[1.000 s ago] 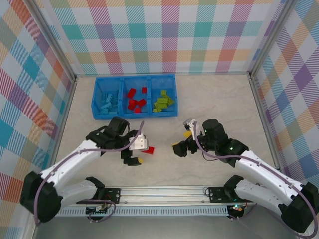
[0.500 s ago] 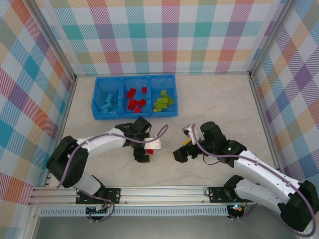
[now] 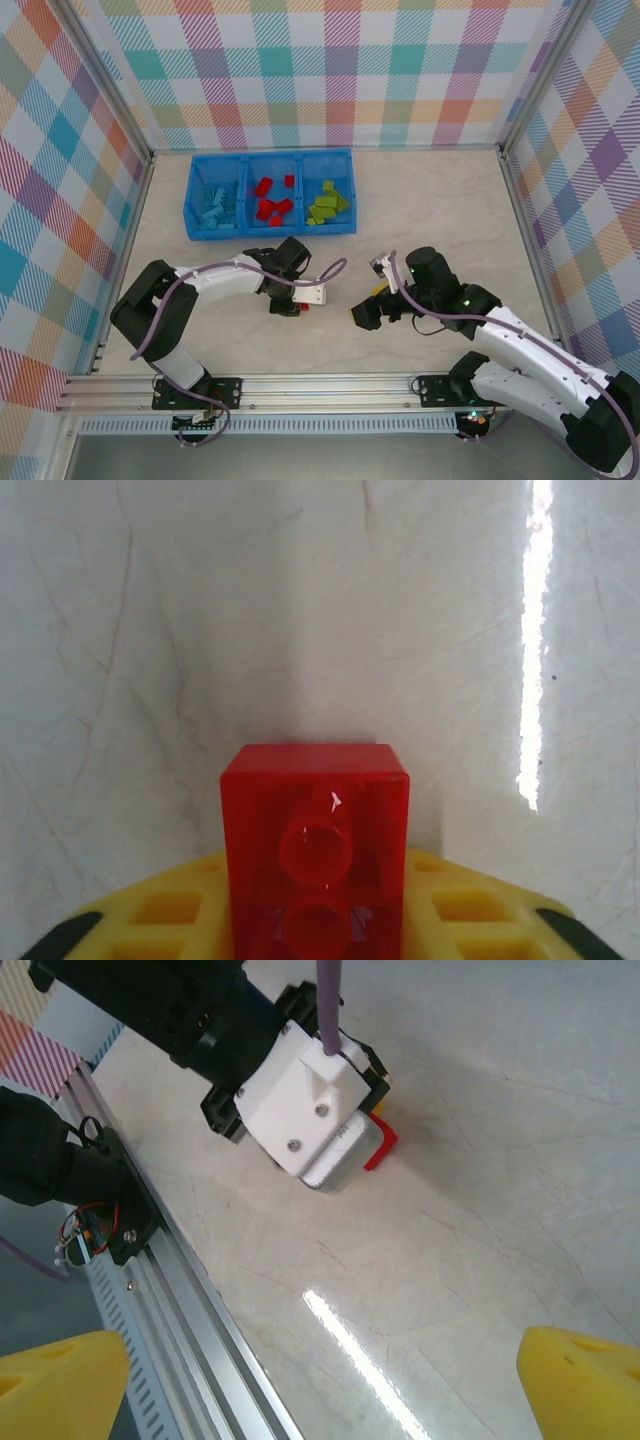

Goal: Sort the legos into containers by color

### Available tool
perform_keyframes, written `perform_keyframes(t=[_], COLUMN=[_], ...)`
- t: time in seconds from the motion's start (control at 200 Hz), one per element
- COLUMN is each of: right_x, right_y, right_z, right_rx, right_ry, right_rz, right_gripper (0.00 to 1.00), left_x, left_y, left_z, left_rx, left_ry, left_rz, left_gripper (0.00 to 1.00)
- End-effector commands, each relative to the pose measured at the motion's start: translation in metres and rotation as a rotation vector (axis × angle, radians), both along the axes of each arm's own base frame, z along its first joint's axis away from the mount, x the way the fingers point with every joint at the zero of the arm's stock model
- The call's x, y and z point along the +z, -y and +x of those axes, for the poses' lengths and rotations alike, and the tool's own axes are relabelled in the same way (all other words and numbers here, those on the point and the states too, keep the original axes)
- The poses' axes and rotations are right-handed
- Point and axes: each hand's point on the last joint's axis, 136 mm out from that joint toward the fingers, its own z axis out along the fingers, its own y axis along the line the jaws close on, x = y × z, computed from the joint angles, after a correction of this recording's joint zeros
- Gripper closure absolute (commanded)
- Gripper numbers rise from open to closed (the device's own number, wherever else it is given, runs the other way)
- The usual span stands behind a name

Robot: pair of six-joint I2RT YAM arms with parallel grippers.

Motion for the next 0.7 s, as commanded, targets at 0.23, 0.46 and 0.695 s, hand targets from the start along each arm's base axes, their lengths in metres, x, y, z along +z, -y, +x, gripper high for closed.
perform_keyframes(t=[0.23,0.46,0.695], right_x=[0.021,0.045,0.048], right_y=[-0.004,-0.007,-0.008], right_z=[-0.005,0.014,0.017], right_rx=[0.026,-0.046,-0.068], right_ry=[-0.028,0.070,0.061], right_rz=[-0.014,0.044,0.059], right_gripper=[0.00,0.00,0.00], left_x=[0.060,0.165,0.181], left_y=[0.018,-0.017,-0.075], left_z=[0.038,0.137,0.214], left_rx=[0.147,0.829,1.352], left_ry=[0.223,0.468,0.384], left_rz=[-0.183,-0.421,-0.516], left_gripper=[0.86,0.86,0.83])
